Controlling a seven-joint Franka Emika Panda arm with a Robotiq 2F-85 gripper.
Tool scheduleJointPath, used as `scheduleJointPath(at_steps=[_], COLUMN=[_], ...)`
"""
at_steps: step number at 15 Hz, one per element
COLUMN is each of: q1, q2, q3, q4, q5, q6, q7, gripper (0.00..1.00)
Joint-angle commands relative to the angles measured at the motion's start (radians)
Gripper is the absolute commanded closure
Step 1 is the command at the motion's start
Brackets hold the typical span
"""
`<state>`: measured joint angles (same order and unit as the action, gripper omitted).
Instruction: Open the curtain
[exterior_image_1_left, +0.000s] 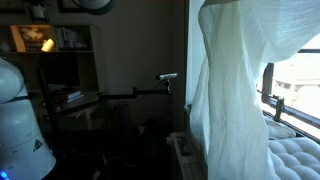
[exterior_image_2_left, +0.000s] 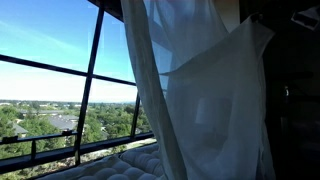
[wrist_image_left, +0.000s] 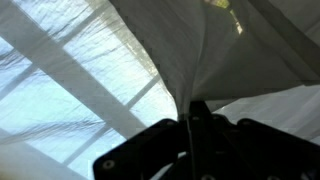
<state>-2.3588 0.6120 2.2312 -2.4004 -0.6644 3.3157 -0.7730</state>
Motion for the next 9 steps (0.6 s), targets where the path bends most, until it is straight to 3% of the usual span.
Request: scheduleJointPath(at_steps=[1,8,9], q1=[0.0,0.0,0.0], q2=[0.0,0.0,0.0], q3=[0.0,0.0,0.0], q4=[0.0,0.0,0.0], q5=[0.0,0.0,0.0], q6=[0.0,0.0,0.0], q7=[0.0,0.0,0.0], gripper=[0.98,0.98,0.73])
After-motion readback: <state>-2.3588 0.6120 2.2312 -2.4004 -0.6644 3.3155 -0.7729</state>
